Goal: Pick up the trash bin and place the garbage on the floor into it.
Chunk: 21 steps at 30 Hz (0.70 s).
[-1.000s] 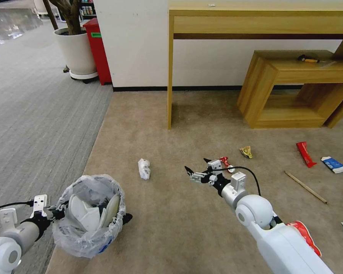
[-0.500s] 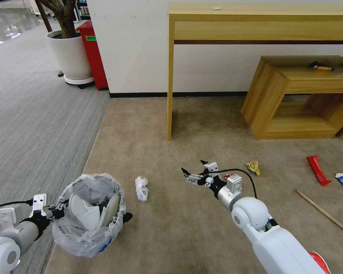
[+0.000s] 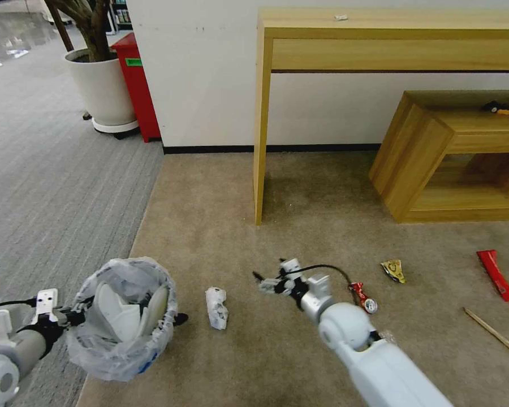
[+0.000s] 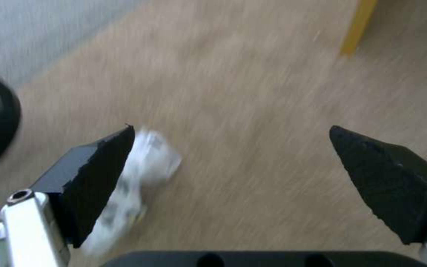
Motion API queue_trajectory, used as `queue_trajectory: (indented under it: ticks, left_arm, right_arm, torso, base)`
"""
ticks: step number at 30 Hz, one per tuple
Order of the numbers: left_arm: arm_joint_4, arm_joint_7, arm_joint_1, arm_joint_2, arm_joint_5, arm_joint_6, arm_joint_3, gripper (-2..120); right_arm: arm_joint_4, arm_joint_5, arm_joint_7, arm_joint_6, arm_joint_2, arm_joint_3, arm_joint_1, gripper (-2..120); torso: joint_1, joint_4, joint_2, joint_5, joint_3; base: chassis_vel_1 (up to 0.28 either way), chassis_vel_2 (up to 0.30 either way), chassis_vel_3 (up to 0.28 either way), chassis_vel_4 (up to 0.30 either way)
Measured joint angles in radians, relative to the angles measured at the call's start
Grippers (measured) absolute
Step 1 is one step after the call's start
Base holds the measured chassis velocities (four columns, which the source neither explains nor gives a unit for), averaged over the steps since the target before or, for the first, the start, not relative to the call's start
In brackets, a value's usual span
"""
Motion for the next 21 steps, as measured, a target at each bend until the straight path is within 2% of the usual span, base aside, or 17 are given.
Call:
queue_trajectory:
  ticks: [3,7,9,12,17,21]
  left_arm:
    - [0.026,0.002,-0.005,0.014,-0.016,0.0,-0.022,0]
    - [0.039,0.009,-0.007,0.017,-0.016,0.0,-0.029,0]
    - [0.039,0.009,-0.007,0.017,-0.016,0.0,-0.029,0]
    - [0.029,0.007,-0.008,0.011,-0.011,0.0,-0.015,0]
    - [0.022,0.001,-0.013,0.005,-0.005,0.0,-0.006,0]
    - [0.019,-0.002,-0.015,-0.002,0.002,0.0,-0.004,0]
  right_arm:
    - [-0.102,-0.005,0.053,-0.024,0.04,-0.101,0.061,100]
    - [-0.197,0.025,0.096,-0.059,0.092,-0.176,0.129,100]
    - [-0.197,0.025,0.096,-0.059,0.092,-0.176,0.129,100]
    - [-0.335,0.145,0.167,-0.144,0.18,-0.235,0.242,100]
    - [-0.433,0.247,0.207,-0.204,0.222,-0.291,0.319,100]
    - [-0.503,0.278,0.212,-0.225,0.257,-0.329,0.36,100]
  torso:
    - [0.0,0.0001,0.0,0.0,0.0]
    - [0.0,0.0002,0.0,-0.0001,0.0]
    - [0.0,0.0002,0.0,-0.0001,0.0]
    - [0.0,0.0002,0.0,-0.0001,0.0]
    - [0.0,0.0001,0.0,0.0,0.0]
    - [0.0,0.0001,0.0,0.0001,0.0]
  base:
    - [0.0,0.0,0.0,0.0]
    - [0.0,0.0,0.0,0.0]
    - [0.0,0.0,0.0,0.0]
    - [0.0,0.0,0.0,0.0]
    - [0.0,0.0,0.0,0.0]
    - [0.0,0.0,0.0,0.0]
